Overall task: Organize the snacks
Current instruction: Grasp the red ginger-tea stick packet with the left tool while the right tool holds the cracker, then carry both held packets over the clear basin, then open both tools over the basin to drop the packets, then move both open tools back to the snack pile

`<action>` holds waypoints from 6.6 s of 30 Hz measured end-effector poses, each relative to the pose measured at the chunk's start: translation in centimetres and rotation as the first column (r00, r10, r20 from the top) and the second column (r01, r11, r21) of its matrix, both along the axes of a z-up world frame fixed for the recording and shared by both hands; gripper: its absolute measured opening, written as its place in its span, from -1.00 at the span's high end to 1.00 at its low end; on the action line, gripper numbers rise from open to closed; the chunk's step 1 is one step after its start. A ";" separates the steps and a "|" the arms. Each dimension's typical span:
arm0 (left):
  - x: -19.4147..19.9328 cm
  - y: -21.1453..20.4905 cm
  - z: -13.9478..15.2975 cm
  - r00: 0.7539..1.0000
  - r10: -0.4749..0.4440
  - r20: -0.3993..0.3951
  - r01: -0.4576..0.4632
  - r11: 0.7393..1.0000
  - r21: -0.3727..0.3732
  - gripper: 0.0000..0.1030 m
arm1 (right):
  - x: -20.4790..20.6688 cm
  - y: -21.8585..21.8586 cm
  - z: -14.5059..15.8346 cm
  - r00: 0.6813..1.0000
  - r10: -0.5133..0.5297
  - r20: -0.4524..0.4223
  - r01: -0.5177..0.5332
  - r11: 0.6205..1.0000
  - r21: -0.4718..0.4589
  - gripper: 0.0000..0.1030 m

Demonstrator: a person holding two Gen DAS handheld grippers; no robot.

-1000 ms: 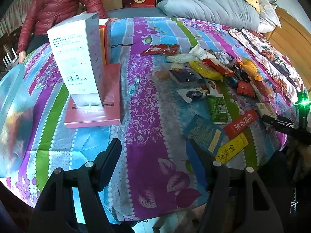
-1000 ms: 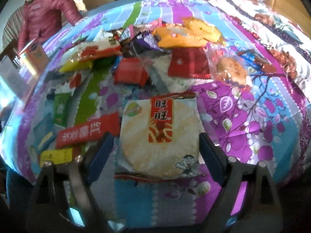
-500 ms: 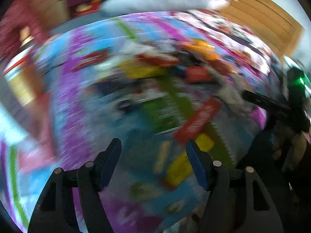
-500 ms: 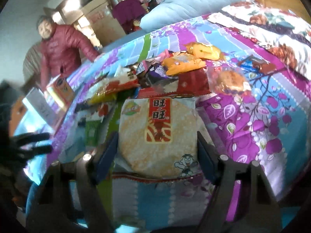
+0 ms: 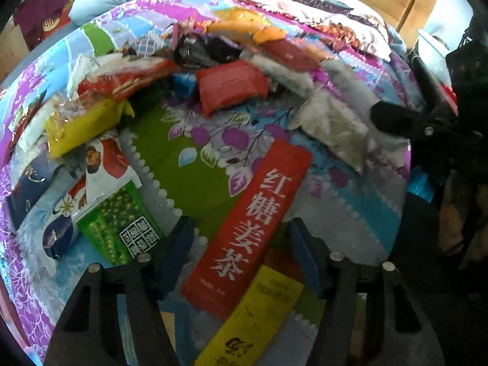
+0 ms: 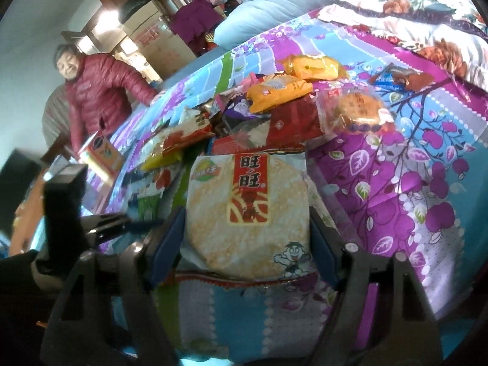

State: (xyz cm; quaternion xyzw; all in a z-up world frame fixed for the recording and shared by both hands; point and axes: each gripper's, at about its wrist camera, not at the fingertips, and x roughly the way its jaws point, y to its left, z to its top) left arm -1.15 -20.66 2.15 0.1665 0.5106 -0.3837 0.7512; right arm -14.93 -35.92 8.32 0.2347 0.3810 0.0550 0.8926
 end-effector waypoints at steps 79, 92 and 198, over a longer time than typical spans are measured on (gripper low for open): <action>-10.4 59.6 19.1 0.002 0.964 0.267 -0.888 0.124 -0.442 0.42 | 12.5 57.0 18.2 0.511 0.856 0.078 -0.834 0.516 -0.194 -0.49; -10.8 60.0 19.4 -0.005 0.965 0.263 -0.895 0.113 -0.431 0.42 | 12.2 59.1 17.3 0.492 0.869 0.045 -0.849 0.491 -0.193 -0.49; -5.2 29.4 10.9 0.675 0.724 0.143 -0.699 0.689 -0.192 -0.19 | 4.1 19.8 0.6 0.877 0.459 -0.140 -0.460 0.887 0.026 -0.34</action>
